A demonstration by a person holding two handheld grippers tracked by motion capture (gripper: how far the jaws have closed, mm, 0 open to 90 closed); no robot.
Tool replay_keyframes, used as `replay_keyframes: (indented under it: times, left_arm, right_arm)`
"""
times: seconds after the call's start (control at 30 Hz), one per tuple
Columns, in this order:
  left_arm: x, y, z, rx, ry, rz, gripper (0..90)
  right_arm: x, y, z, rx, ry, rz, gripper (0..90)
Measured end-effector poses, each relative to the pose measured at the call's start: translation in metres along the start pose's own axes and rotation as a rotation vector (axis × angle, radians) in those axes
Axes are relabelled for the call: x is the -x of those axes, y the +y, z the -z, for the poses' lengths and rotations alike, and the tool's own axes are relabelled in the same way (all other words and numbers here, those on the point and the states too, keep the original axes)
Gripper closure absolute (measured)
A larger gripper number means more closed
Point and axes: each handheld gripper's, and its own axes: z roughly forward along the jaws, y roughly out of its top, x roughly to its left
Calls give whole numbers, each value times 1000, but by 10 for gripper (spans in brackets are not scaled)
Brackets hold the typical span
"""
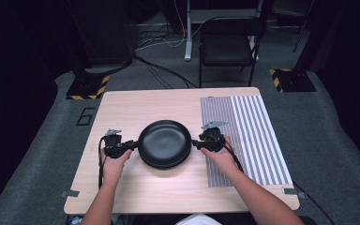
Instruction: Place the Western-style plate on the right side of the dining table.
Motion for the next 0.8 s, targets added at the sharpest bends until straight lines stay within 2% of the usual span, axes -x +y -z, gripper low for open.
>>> replay_keyframes:
  times: [0.2, 0.43, 0.8]
  left_arm:
    - [1, 1, -2, -25, -26, 30, 728]
    - [3, 1, -5, -35, -40, 58, 733]
    - [-2, -3, -8, -42, -58, 108, 744]
  right_arm:
    - [-2, 5, -2, 10, -4, 0, 548]
    - [-3, 5, -7, 2, 1, -15, 539]
    - [-4, 4, -14, -5, 17, -34, 515]
